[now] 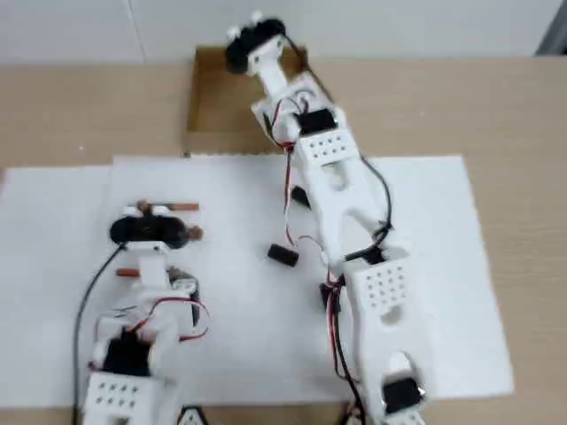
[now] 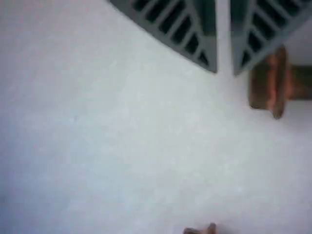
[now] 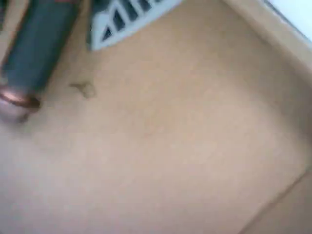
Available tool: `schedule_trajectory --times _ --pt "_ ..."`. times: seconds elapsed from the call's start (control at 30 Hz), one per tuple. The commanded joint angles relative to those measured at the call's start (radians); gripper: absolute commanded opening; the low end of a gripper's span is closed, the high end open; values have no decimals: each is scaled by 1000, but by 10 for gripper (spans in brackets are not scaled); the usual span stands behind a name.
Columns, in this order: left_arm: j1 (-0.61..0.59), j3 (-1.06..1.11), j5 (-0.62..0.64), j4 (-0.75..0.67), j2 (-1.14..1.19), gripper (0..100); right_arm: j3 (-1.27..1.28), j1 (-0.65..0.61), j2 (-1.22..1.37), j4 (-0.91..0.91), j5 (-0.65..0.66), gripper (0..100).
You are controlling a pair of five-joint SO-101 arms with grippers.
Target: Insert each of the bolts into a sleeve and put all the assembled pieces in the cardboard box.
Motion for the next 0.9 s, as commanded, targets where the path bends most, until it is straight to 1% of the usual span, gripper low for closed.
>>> schedule_trajectory --times 0.0,0.17,0.27,0.33,0.63,0.73,0.87 --pt "-6 -5 -9 -21 -8 6 -80 12 -61 48 6 72" --pt "-6 -5 -9 -21 -8 6 -86 16 -128 166 0 30" --pt "-6 -5 -9 -21 -8 6 -86 16 -191 266 0 2" --pt "-6 -5 -9 -21 -8 6 -86 13 -231 348 -2 2" --pt "-8 -5 -9 -21 -8 6 -86 -41 -400 880 -2 3" --pt "-11 -4 -9 -21 -8 6 -77 -39 -430 920 -2 3" --pt "-81 -4 -9 -23 -8 6 8 -42 -479 924 0 3"
